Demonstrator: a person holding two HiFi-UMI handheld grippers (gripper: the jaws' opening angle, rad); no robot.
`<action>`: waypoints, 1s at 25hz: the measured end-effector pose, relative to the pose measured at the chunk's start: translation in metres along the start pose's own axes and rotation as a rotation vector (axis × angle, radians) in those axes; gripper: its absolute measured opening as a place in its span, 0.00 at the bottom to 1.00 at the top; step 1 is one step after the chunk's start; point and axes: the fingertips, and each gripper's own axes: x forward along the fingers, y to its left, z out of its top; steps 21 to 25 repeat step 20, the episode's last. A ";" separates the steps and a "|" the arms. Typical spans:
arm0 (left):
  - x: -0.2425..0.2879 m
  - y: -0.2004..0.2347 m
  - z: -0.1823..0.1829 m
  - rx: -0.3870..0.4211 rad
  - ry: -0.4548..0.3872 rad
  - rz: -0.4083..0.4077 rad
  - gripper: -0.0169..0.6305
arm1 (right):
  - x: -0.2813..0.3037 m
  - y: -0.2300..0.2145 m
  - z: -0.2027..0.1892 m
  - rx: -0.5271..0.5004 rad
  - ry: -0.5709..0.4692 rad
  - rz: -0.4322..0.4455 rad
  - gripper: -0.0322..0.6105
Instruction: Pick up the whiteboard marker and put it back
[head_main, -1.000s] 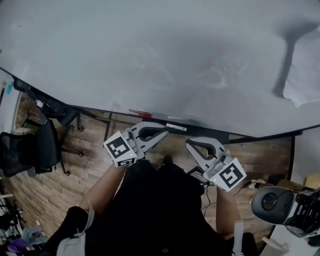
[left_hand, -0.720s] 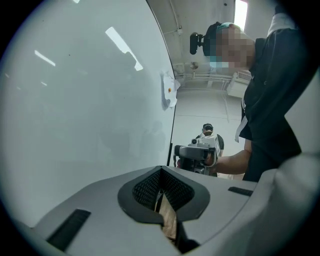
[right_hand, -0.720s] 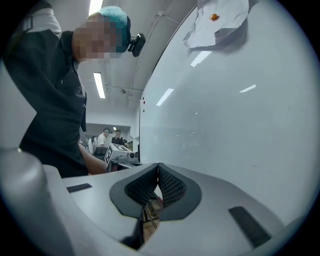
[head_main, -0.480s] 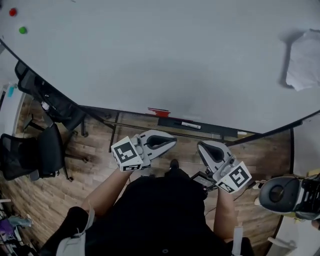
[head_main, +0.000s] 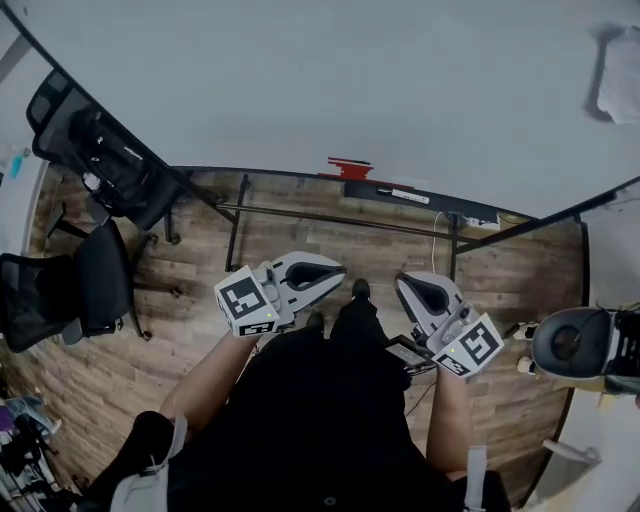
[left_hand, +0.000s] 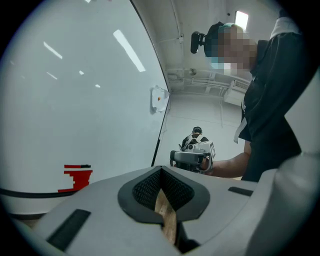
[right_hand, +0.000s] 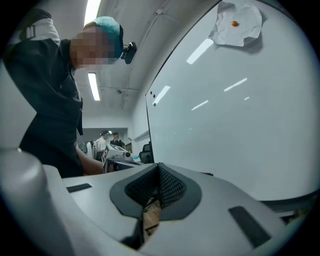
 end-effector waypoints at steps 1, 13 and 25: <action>-0.003 -0.005 -0.004 -0.006 0.001 -0.005 0.04 | -0.003 0.006 -0.006 0.007 0.009 -0.009 0.08; -0.013 -0.033 -0.027 -0.030 0.040 -0.087 0.04 | -0.007 0.037 -0.027 -0.009 0.048 -0.092 0.08; -0.009 -0.036 -0.035 -0.043 0.052 -0.124 0.04 | -0.021 0.030 -0.034 -0.006 0.081 -0.161 0.08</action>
